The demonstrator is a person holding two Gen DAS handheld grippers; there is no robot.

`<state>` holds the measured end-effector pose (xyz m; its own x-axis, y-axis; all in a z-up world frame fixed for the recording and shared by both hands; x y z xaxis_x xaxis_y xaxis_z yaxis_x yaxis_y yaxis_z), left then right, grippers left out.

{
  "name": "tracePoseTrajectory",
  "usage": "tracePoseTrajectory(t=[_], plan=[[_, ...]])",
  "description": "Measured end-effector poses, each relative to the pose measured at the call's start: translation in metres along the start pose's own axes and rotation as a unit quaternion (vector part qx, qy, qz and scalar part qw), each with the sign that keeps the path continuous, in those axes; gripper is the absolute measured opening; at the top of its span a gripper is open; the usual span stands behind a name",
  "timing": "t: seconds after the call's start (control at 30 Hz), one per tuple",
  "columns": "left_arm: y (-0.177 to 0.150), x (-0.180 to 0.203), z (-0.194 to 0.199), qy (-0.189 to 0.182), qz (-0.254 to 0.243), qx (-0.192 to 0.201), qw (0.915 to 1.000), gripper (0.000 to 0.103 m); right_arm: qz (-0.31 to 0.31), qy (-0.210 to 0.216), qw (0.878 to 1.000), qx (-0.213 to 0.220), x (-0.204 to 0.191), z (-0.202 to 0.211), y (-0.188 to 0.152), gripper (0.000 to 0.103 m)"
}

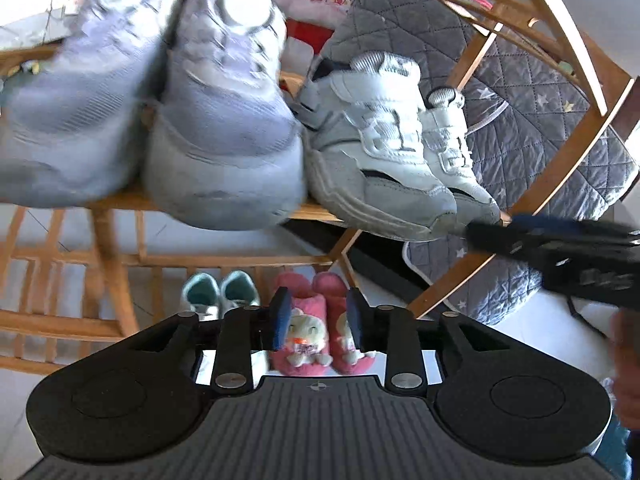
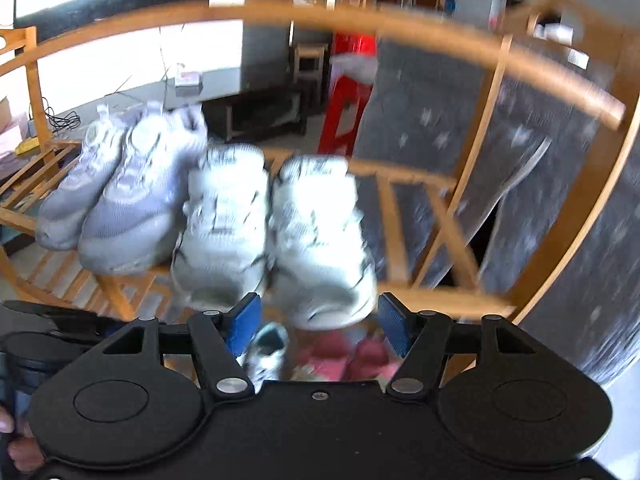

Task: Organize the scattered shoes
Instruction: 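Lower the white sneakers onto the shelf and open the right gripper, then raise the right gripper off the shelf and swing it down to the floor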

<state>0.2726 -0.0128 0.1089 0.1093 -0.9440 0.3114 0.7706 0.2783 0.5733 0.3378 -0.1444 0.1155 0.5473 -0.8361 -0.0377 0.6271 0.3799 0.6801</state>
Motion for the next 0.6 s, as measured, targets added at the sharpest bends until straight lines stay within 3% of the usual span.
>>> tracePoseTrajectory(t=[0.2,0.6], plan=[[0.004,-0.026,0.021,0.024,0.014,0.014,0.9995,0.039,-0.018,0.016,0.999,-0.022,-0.006,-0.014,-0.004,0.077],[-0.013,-0.052,0.039,0.039,0.015,0.0,0.9991,0.043,-0.01,0.008,0.997,-0.082,-0.02,-0.041,0.01,0.077]])
Point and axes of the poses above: each gripper's, at about its wrist camera, not at the fingertips, and z roughly against the way its jaws point, x to its right, y to its top, the point moved 4 cm from there along -z, roughly the way its jaws point, and after that the axes turned 7 degrees about -x, right-handed, at the moved point
